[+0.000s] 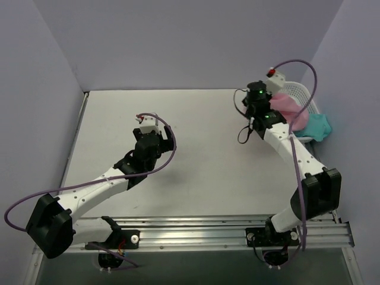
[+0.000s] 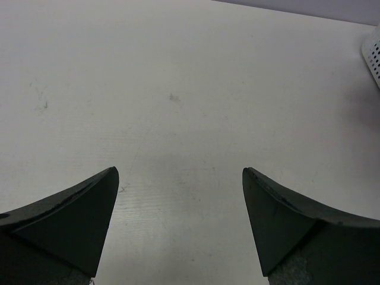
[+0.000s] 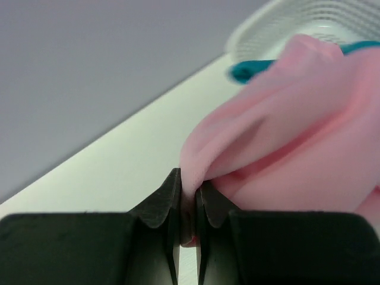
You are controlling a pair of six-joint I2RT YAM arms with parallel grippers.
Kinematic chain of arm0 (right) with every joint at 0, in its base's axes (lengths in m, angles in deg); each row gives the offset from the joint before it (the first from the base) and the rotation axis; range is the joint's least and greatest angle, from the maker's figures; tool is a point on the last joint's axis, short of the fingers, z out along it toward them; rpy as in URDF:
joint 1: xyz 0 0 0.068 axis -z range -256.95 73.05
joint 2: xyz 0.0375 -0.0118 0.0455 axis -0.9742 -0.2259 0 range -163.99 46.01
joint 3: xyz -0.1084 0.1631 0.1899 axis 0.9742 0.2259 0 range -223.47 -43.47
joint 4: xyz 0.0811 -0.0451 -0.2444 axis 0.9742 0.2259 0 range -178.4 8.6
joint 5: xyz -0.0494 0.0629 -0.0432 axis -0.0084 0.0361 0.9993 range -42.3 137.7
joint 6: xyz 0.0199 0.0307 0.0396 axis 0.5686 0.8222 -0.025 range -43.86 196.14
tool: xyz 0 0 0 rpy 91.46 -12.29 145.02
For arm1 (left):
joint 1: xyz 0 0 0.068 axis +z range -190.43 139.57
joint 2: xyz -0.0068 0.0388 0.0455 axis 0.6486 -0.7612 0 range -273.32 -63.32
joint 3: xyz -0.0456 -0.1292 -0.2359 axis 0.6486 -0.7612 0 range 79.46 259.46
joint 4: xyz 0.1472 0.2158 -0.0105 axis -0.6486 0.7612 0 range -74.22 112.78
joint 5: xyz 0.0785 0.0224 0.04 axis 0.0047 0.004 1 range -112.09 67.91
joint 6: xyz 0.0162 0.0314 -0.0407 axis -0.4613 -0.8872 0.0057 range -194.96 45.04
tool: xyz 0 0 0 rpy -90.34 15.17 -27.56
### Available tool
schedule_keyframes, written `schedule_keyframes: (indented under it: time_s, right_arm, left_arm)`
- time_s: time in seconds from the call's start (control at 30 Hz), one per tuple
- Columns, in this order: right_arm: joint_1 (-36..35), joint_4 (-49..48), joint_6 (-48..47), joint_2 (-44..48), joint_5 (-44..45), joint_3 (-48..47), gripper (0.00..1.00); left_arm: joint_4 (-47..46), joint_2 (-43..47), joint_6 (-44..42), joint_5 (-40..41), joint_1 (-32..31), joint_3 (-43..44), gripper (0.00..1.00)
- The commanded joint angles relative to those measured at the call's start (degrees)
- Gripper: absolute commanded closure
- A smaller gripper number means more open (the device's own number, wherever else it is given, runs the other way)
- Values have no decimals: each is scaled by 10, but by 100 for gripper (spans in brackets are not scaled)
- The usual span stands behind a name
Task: Fold and stack the t-shirts
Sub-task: Move the tshirt to the center of the board
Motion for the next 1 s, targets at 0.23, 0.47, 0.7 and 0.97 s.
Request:
schedule_keyframes:
  time_s: [0.23, 0.47, 0.7, 0.97]
  right_arm:
    - [-360, 26, -144, 48, 159, -253, 100]
    - [-347, 103, -139, 69, 382, -240, 0]
    - [-280, 190, 45, 105, 284, -26, 0]
    - [-326, 229, 90, 121, 261, 26, 0]
  left_arm:
    - [3, 73, 0, 31, 19, -13, 6]
    - [14, 122, 6, 41, 23, -31, 6]
    - [32, 127, 25, 30, 23, -21, 6]
    - [41, 85, 42, 0, 21, 1, 6]
